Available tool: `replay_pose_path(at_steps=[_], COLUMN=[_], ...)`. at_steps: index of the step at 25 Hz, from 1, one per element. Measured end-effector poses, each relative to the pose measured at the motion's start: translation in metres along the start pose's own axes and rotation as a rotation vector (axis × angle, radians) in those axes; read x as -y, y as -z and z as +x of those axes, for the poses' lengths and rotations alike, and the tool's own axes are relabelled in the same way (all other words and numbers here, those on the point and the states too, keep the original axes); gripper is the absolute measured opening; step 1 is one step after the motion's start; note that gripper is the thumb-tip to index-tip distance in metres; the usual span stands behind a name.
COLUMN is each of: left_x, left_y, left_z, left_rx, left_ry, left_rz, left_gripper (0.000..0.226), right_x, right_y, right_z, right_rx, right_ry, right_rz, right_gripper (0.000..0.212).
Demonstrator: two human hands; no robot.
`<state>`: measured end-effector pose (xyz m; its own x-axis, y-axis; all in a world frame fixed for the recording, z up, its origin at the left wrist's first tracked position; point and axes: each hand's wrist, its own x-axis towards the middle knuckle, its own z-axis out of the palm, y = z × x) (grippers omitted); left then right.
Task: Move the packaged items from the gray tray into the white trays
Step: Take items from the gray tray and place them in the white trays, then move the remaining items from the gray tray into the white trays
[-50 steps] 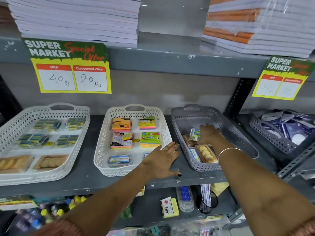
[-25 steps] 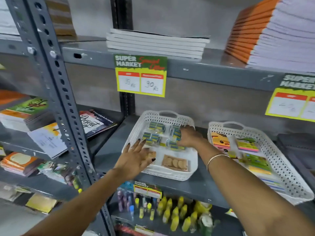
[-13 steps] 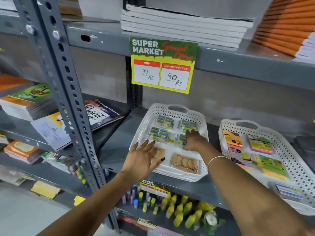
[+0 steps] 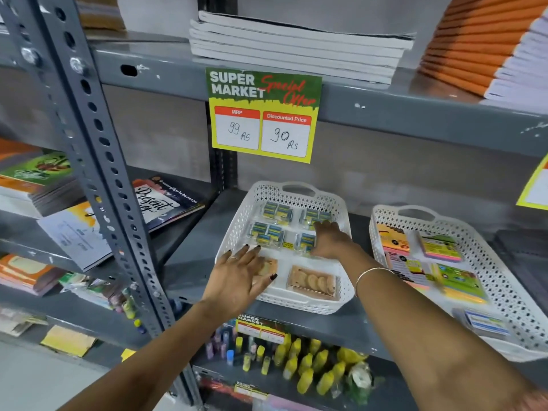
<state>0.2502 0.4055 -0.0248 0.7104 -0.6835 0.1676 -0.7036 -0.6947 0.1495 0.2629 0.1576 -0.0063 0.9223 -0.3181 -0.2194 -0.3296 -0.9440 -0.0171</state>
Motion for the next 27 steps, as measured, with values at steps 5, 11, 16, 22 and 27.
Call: replay_pose_path(at_steps=[5, 11, 16, 22, 27], left_x=[-0.024, -0.151, -0.234, -0.276, -0.276], left_y=[0.008, 0.003, -0.039, -0.064, -0.065], left_z=[0.017, 0.038, 0.046, 0.054, 0.054], left_rx=[-0.027, -0.09, -0.013, -0.006, 0.064], left_ry=[-0.101, -0.39, -0.184, 0.01, 0.02], left_rz=[-0.161, -0.196, -0.159, -0.021, 0.014], left_gripper=[0.111, 0.078, 0.069, 0.076, 0.066], right_x=[-0.034, -0.14, -0.248, -0.38, -0.421], right_y=[0.031, 0.036, 0.015, -0.024, -0.056], right_z=[-0.031, -0.097, -0.15, -0.187, -0.189], right_rx=[-0.341, -0.368, -0.361, -0.299, -0.187], right_ry=[-0.059, -0.291, -0.465, -0.663, -0.685], right_rz=[0.061, 0.075, 0.067, 0.116, 0.078], right_gripper=[0.06, 0.06, 0.062, 0.049, 0.043])
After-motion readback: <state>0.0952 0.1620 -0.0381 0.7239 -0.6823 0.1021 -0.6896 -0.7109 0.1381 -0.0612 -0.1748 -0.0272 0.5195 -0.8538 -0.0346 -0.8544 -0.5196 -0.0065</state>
